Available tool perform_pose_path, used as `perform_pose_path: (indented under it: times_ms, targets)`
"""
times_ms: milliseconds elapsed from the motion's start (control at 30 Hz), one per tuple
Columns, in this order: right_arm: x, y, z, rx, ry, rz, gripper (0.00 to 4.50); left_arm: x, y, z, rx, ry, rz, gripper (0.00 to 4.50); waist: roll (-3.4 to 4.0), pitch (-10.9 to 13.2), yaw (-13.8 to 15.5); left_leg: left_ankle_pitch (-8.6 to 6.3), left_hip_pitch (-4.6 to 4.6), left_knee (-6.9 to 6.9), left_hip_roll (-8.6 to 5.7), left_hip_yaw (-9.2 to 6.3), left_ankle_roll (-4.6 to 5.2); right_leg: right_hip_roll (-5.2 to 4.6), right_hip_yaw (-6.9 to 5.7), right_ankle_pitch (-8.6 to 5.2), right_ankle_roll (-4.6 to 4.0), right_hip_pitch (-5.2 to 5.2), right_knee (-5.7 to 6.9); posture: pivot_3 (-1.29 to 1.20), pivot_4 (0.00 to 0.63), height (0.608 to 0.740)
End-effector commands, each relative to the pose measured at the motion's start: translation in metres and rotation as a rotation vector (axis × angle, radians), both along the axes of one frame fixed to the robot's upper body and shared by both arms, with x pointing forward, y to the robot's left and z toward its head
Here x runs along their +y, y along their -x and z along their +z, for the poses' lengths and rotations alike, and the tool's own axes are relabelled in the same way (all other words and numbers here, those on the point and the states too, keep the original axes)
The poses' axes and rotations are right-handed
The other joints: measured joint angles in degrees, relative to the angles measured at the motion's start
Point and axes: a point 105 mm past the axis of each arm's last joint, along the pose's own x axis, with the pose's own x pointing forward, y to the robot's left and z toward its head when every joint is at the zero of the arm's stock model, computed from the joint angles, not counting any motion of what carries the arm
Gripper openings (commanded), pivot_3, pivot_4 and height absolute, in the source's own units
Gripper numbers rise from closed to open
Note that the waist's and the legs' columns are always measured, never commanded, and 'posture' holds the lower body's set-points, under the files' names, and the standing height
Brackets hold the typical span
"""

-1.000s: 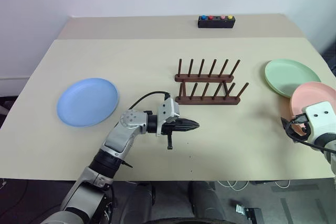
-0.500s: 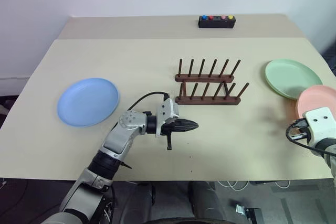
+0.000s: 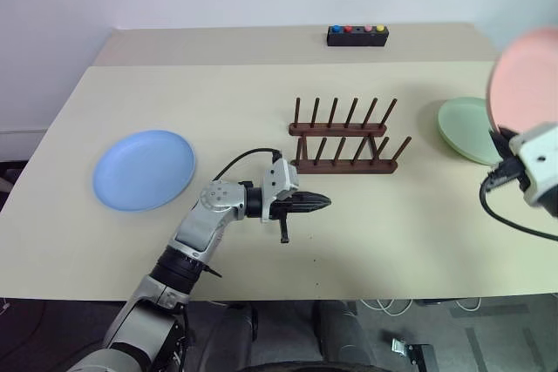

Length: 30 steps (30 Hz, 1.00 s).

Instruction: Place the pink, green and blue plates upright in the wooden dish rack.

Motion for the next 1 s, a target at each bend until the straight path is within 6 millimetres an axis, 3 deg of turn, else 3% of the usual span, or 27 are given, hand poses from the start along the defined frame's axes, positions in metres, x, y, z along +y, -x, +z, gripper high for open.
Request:
perform_pose_path:
  times_ms: [33,200,333,600,1000]
  targets:
    - [0.042,0.005,0.031,-0.073,-0.114,0.274,0.03,0.000,-0.001,0.006,-0.031,0.017,0.004,0.00,0.00,0.0,0.0,0.00,0.00,0.00,0.00,0.00,0.00,0.00,0.00,0.00,0.00,0.00,0.00,0.00,0.150,0.740]
    - [0.077,0.003,0.048,-0.010,-0.309,0.598,0.03,0.000,0.000,0.007,-0.033,0.018,0.014,0.00,-0.06,0.0,0.3,0.00,-0.06,0.02,-0.01,-0.06,0.00,-0.02,-0.03,0.01,0.00,0.01,-0.04,0.00,0.150,0.740]
    - [0.087,0.004,0.054,0.066,-0.441,0.749,0.03,0.003,0.000,0.007,-0.036,0.014,0.034,0.00,-0.06,0.0,0.3,0.00,-0.05,0.00,-0.01,-0.06,0.00,-0.02,-0.03,0.01,-0.01,-0.01,-0.03,0.00,0.150,0.740]
    - [0.080,0.003,0.056,0.169,-0.681,0.889,0.03,0.009,0.004,0.004,-0.034,0.005,0.066,0.00,-0.04,0.0,0.3,-0.01,-0.06,-0.01,0.00,-0.06,0.02,-0.01,-0.03,0.01,-0.02,-0.06,0.00,0.00,0.150,0.740]
    - [0.069,-0.015,0.046,0.230,-0.784,0.866,0.03,0.012,0.002,0.005,-0.042,-0.006,0.076,0.00,-0.03,0.0,0.2,-0.01,-0.07,-0.01,-0.01,-0.04,0.02,-0.01,-0.03,0.01,-0.01,-0.07,0.00,0.00,0.150,0.740]
